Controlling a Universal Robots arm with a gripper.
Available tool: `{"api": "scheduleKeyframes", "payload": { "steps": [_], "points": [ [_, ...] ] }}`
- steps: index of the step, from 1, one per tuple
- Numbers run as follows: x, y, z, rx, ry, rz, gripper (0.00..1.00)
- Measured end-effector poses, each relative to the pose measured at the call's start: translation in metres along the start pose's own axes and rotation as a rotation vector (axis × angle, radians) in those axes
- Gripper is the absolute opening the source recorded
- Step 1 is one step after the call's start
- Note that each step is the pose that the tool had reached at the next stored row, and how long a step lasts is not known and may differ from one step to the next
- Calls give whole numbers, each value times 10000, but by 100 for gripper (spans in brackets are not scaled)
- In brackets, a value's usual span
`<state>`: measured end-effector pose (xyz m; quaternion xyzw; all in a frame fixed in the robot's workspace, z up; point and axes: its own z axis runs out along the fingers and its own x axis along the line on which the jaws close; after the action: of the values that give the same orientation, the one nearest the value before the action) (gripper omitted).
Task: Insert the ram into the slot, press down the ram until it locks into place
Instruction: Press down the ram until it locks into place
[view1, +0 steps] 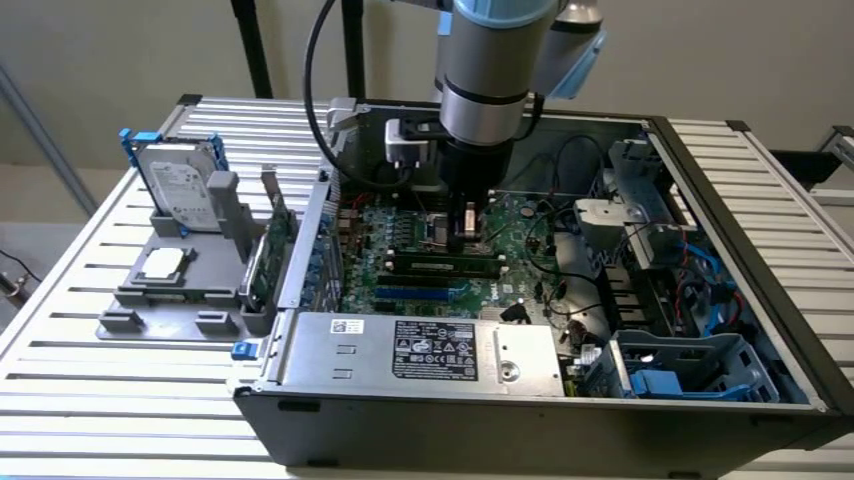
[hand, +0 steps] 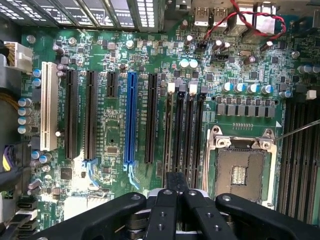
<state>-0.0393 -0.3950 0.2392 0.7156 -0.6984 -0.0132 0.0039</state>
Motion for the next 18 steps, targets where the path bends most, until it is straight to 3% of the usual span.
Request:
{"api": "scheduleKeyframes", "payload": {
  "steps": [12, 14, 18],
  "points": [
    [3, 6, 140, -3, 36, 33, 11],
    [1, 8, 92, -4, 11, 54, 11],
    [21, 11, -51, -27, 29, 71, 11]
  ]
}}
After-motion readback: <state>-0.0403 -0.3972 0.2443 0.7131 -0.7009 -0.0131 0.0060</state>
